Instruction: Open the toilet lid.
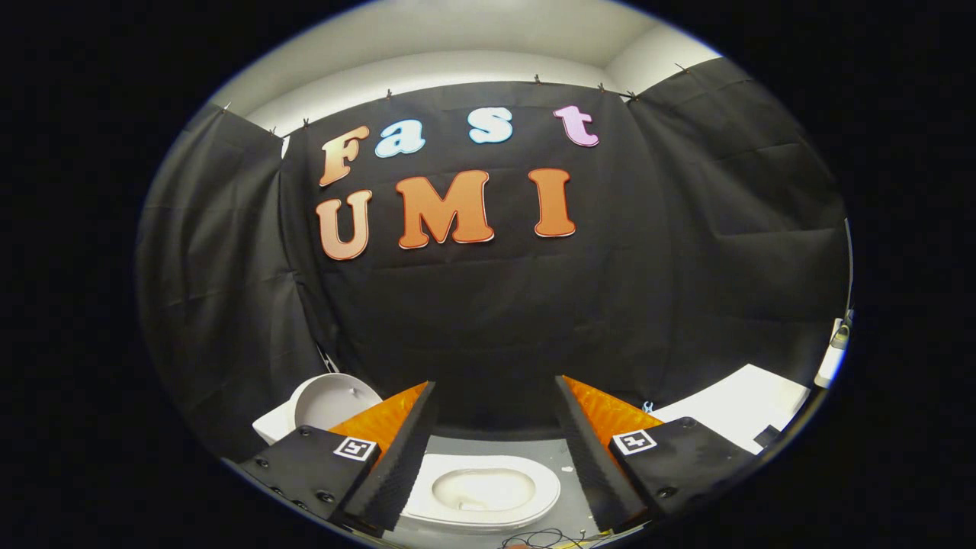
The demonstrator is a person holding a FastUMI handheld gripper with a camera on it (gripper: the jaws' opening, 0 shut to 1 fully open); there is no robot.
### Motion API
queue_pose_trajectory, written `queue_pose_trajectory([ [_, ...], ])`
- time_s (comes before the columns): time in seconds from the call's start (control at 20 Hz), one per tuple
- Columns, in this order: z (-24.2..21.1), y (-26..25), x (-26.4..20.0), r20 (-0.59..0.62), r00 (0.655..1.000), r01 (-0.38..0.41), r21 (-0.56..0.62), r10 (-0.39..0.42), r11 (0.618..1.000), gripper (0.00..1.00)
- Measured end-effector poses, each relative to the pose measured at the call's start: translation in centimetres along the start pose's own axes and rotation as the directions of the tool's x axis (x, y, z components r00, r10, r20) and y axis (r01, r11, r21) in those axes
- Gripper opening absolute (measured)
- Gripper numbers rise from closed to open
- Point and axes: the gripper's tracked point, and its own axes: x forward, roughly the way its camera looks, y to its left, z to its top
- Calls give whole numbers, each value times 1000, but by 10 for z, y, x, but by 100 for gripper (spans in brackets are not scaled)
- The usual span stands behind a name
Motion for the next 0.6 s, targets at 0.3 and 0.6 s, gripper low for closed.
queue_pose_trajectory([
  [0.3, 0, 2, -2, 5, 1000, -1, 2, 1, 1000, 97],
  [0.6, 0, 2, -4, 9, 1000, -3, 5, 3, 1000, 97],
])
